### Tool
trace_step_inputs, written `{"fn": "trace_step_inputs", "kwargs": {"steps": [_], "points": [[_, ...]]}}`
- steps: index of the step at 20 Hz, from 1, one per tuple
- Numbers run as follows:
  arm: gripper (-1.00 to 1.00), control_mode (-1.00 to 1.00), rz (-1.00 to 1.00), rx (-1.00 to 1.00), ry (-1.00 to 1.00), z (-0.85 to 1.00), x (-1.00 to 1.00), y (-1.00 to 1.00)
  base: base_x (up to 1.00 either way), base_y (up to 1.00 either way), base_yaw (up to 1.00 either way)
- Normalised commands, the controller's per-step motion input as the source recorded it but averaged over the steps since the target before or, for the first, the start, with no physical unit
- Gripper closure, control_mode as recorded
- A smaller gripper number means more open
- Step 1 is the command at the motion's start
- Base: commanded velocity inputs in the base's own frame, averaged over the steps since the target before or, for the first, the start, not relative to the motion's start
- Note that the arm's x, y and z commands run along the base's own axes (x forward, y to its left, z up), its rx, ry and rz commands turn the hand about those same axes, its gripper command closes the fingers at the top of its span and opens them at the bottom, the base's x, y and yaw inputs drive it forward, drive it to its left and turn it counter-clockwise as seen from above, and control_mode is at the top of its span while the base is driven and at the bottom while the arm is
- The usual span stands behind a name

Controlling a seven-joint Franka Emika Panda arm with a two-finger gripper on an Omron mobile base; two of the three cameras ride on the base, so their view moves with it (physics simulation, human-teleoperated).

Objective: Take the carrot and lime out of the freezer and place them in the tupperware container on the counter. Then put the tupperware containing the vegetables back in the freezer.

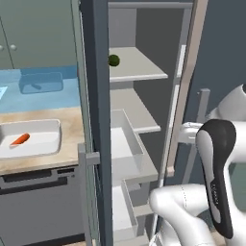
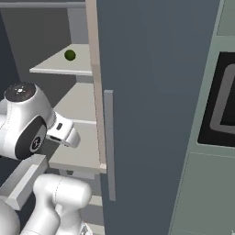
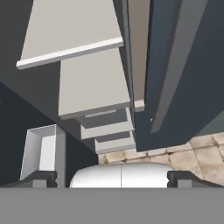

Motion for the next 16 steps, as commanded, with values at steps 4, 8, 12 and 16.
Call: {"fn": "trace_step_inputs", "kwargs": {"steps": [4,8,12,16], "points": [[-1.00,-1.00,0.01,0.03,0.00,0.02,0.00,-0.04,0.01,-0.22,0.00],[-1.00,-1.00,0.11,0.14,-0.05,0.42,-0.02,-0.03,0.00,0.00,0.00],[-1.00,-1.00,0.18,0.11,-0.15,0.47,0.00,0.57,0.00,0.00,0.00],[-1.00,-1.00,0.16,0.07,-0.22,0.58,0.00,0.48,0.00,0.00,0.00]]}}
